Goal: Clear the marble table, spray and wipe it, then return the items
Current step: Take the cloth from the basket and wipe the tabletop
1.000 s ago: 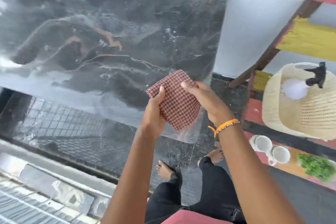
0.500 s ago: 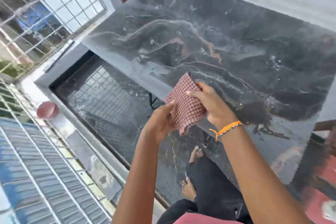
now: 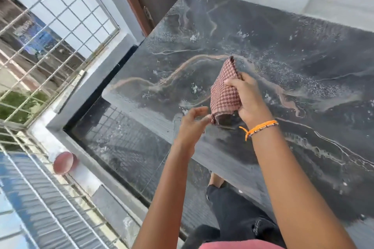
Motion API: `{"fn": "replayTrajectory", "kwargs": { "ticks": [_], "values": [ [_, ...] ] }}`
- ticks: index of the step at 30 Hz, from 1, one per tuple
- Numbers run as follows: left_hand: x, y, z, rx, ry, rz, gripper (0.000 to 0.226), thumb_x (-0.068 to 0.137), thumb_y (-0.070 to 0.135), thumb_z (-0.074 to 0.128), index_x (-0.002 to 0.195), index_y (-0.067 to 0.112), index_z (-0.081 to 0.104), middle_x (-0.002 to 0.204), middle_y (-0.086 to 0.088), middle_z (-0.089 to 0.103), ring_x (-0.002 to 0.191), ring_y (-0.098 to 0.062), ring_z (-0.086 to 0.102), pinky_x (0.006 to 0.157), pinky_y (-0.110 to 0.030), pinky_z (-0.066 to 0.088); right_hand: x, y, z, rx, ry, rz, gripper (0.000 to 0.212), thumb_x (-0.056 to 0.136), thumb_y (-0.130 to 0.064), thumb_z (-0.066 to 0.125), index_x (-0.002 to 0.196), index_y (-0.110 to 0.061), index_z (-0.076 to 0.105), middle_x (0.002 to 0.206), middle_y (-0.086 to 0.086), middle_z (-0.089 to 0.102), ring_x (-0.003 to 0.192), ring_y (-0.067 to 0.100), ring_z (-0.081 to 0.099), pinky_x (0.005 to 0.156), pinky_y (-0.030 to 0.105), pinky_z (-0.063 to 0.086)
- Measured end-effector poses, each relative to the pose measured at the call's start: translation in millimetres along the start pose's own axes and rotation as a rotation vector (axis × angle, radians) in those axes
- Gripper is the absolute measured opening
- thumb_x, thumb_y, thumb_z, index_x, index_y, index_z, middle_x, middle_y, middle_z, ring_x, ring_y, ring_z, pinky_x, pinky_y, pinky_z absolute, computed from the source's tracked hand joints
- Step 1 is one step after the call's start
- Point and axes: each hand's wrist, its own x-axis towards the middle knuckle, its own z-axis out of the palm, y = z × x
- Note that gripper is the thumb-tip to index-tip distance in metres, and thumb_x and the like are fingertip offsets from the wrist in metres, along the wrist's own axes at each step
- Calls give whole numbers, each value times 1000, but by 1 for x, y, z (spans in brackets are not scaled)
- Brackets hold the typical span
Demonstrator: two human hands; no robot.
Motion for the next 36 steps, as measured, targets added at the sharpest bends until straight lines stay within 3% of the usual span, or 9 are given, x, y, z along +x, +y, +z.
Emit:
{"fn": "replayTrajectory", "kwargs": {
  "ticks": [6,10,16,18,21,24,28,32,36],
  "values": [
    [61,37,-25,101,-89,58,22,92,13,51,94,31,63,114,-2,63,101,-16,60,88,-28,48,71,-37,49,-541,272,-331,11,78,-14,60,88,-16,58,76,0,58,66,16,52,58,21,43],
    [94,46,-41,89,-57,-19,15,93,11,51,99,20,62,103,-1,64,84,-10,60,73,-21,47,108,-43,78,-663,10,-210,20,89,-25,51,103,-19,65,93,5,68,89,24,66,86,44,53],
    [158,67,-78,130,-80,12,10,92,13,53,90,21,59,89,2,60,74,-4,56,61,-10,42,145,-16,94,-971,290,-341,33,90,-2,41,112,-8,65,117,12,65,110,27,59,92,32,44],
    [178,74,-97,159,-140,50,13,91,13,54,88,24,61,86,3,60,72,-4,55,65,-16,41,154,2,105,-1070,291,-341,39,91,-3,41,129,-5,53,134,15,53,127,29,46,105,32,32],
    [211,84,-134,264,-193,114,14,91,14,53,93,25,62,91,7,60,81,-9,57,70,-23,44,167,40,132,-1367,335,-244,56,97,-36,31,149,-17,21,157,10,16,146,34,6,117,46,2],
    [235,93,-172,356,-155,198,18,91,11,52,95,26,60,95,11,61,94,-15,60,85,-30,46,170,62,161,-1540,399,-203,68,90,-53,13,150,-22,9,159,12,1,145,36,-3,117,49,-3],
    [263,100,-227,275,5,211,22,92,3,46,97,18,62,99,4,63,99,-17,60,89,-30,47,174,79,228,-1622,272,-285,63,96,-49,22,148,-28,-6,158,12,-6,145,34,-8,117,48,-5],
    [283,103,-257,186,166,179,25,90,0,42,100,12,60,106,-4,63,95,-15,58,74,-17,48,192,93,296,-1645,7,-485,58,96,-49,22,149,-27,15,158,13,12,145,36,5,117,51,6],
    [293,99,-262,235,203,196,28,91,2,39,112,14,54,115,-3,54,101,-14,51,88,-29,45,237,70,307,-1655,22,-507,56,93,-51,27,145,-31,27,157,5,21,145,29,13,119,46,6]
  ]
}}
